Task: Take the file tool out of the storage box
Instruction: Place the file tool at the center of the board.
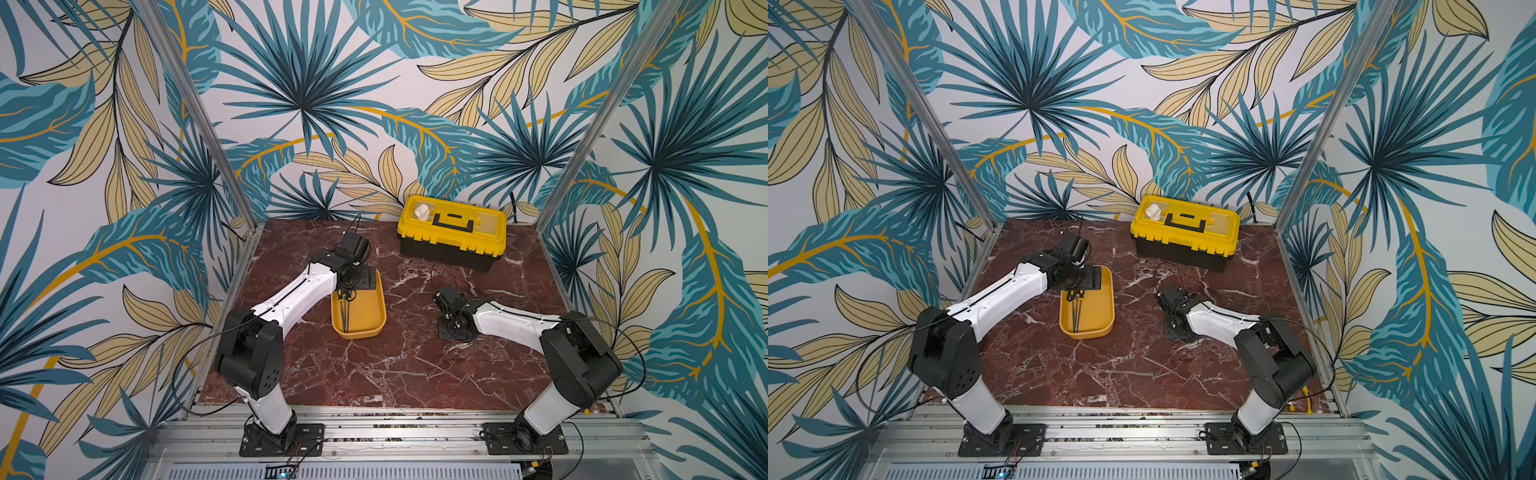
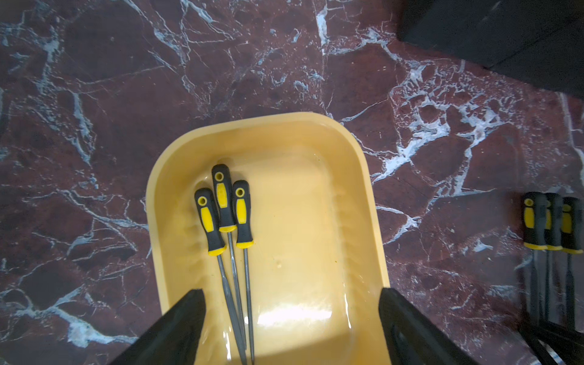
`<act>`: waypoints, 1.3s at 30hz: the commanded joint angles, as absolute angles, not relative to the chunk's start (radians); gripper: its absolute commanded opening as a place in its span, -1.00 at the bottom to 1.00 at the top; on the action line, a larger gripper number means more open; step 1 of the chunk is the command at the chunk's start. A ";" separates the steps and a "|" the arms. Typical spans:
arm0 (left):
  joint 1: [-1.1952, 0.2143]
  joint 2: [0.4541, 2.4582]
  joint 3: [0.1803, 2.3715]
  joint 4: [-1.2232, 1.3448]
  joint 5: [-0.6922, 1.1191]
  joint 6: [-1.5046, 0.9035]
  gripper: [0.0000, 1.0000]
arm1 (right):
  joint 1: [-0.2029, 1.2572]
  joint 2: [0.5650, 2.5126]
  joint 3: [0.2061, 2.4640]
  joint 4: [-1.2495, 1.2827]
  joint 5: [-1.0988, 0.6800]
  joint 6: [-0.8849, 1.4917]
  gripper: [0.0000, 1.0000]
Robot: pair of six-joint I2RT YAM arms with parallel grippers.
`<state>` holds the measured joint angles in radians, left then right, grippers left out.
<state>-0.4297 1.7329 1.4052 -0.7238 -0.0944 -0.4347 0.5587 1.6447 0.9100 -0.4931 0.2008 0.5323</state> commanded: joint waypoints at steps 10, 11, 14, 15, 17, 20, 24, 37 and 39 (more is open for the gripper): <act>-0.407 1.890 1.494 -0.715 -0.129 -0.461 0.51 | 0.559 1.294 0.871 -0.503 -0.021 0.446 0.76; -0.404 1.903 1.498 -0.715 -0.127 -0.466 0.46 | 0.560 1.264 0.862 -0.498 -0.047 0.448 0.84; -0.399 1.936 1.513 -0.709 -0.127 -0.470 0.35 | 0.560 1.188 0.843 -0.478 -0.114 0.452 0.98; -0.399 1.946 1.521 -0.709 -0.133 -0.471 0.32 | 0.561 1.174 0.839 -0.474 -0.129 0.456 0.99; -0.397 1.970 1.537 -0.711 -0.140 -0.470 0.29 | 0.560 1.147 0.828 -0.464 -0.155 0.462 0.99; -0.394 1.990 1.551 -0.712 -0.153 -0.473 0.27 | 0.559 1.127 0.800 -0.439 -0.173 0.481 0.99; -0.387 2.006 1.558 -0.712 -0.165 -0.472 0.23 | 0.559 1.114 0.765 -0.410 -0.171 0.500 0.99; -0.365 2.064 1.588 -0.710 -0.152 -0.474 0.00 | 0.560 1.109 0.765 -0.427 -0.154 0.495 0.99; -0.364 2.071 1.590 -0.709 -0.150 -0.474 -0.03 | 0.560 1.111 0.763 -0.429 -0.153 0.495 0.99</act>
